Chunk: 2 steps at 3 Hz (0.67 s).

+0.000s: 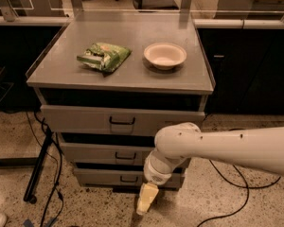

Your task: Open middle drawer

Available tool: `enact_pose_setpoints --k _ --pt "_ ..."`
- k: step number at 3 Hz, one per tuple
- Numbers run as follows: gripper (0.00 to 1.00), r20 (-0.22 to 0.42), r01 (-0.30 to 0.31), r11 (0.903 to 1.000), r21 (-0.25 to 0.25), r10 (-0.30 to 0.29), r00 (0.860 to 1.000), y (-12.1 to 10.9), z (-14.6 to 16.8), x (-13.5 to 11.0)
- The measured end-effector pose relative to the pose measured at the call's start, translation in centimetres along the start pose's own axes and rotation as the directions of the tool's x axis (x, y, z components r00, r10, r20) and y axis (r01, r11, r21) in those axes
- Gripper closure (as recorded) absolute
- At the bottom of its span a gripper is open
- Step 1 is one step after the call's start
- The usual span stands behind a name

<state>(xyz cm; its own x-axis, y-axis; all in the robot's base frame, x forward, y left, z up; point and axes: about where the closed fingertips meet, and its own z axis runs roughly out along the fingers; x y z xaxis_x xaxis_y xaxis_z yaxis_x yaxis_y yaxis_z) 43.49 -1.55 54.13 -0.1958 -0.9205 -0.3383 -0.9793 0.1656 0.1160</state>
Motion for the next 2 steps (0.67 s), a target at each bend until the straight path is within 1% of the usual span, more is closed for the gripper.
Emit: enact_pose_setpoints --k 1,2 --pt "0.0 0.08 0.041 0.9989 0.024 -0.043 0.996 -2.3 2.0 -1.7" --pt "0.0 0.11 0.061 0.9979 0.018 -0.063 0.992 -3.4 3.3 -2.5"
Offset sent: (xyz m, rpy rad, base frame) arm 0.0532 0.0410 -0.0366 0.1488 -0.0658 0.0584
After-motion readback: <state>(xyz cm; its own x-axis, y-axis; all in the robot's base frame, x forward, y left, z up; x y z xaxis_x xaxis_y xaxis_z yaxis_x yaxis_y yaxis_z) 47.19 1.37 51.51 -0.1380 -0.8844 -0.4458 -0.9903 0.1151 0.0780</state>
